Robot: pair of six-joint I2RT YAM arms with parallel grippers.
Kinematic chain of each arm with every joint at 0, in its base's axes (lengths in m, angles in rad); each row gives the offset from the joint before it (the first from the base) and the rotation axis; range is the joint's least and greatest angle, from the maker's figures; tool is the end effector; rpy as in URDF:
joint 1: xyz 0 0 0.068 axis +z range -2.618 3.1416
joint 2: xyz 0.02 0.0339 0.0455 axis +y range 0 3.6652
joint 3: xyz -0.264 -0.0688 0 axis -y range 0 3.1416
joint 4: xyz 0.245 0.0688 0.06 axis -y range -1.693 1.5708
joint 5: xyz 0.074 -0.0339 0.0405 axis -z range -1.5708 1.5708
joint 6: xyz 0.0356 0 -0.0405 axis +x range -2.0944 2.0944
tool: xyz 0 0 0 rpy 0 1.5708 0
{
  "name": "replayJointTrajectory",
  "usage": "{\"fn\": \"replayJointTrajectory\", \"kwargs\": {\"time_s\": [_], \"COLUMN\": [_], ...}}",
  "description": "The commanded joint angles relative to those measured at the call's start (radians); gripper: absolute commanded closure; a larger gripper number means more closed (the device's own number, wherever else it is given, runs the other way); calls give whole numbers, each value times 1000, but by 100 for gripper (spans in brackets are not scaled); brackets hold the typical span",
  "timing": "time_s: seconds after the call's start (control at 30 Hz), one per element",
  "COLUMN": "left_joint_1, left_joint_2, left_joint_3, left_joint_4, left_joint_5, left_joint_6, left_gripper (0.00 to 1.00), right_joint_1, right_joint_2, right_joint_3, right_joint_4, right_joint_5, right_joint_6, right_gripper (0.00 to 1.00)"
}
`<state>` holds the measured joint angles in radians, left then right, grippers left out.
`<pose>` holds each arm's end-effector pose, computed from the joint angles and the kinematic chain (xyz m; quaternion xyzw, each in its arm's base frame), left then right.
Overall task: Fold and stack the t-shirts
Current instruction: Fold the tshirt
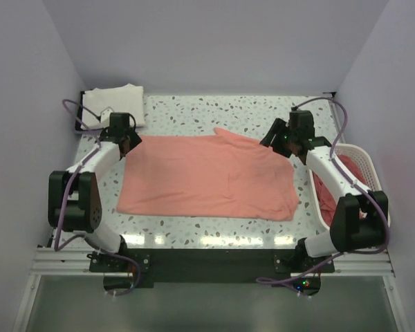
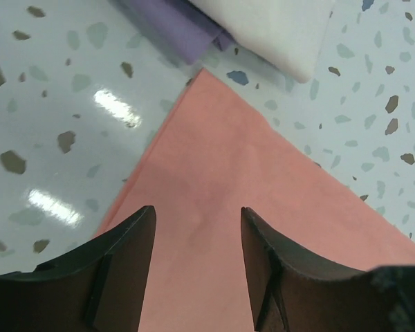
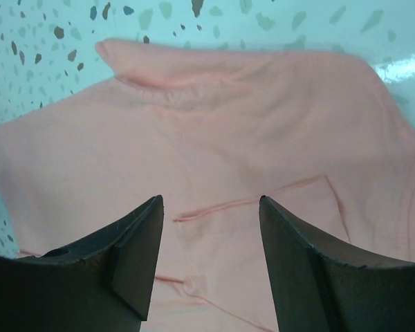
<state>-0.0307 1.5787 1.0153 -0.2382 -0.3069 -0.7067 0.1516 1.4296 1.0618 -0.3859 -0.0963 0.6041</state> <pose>0.3365 0.0004 0.2198 -0.3579 0.8452 -0.0015 0.3969 0.3087 0.0506 0.2679 0.1870 0.8976 0.1874 0.3525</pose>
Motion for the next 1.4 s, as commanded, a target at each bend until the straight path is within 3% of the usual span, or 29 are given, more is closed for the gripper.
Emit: {"fn": "replayJointTrajectory", "kwargs": {"time_s": [0.0, 0.2, 0.43, 0.73, 1.1, 1.37], "left_joint_1": [-29, -29, -31, -31, -31, -31], "left_joint_2": [139, 355, 455, 515, 541, 552], "left_joint_3": [138, 331, 422, 440, 416, 402], "left_joint_4": [63, 28, 27, 25, 31, 40], "left_joint_5": [-64, -110, -176, -204, -199, -179], "left_joint_6": [53, 29, 10, -4, -7, -11], "left_gripper": [45, 53, 56, 57, 62, 64], "right_joint_1": [3, 3, 2, -3, -7, 14], "right_joint_2": [81, 229, 344, 494, 745, 815], "right_joint_3": [102, 187, 276, 375, 615, 671], "right_joint_4": [133, 214, 245, 257, 197, 127], "right_joint_5": [17, 39, 46, 26, -62, -71], "right_joint_6": [-29, -33, -58, -98, -164, -193], "right_gripper": [39, 40, 40, 39, 39, 39]}}
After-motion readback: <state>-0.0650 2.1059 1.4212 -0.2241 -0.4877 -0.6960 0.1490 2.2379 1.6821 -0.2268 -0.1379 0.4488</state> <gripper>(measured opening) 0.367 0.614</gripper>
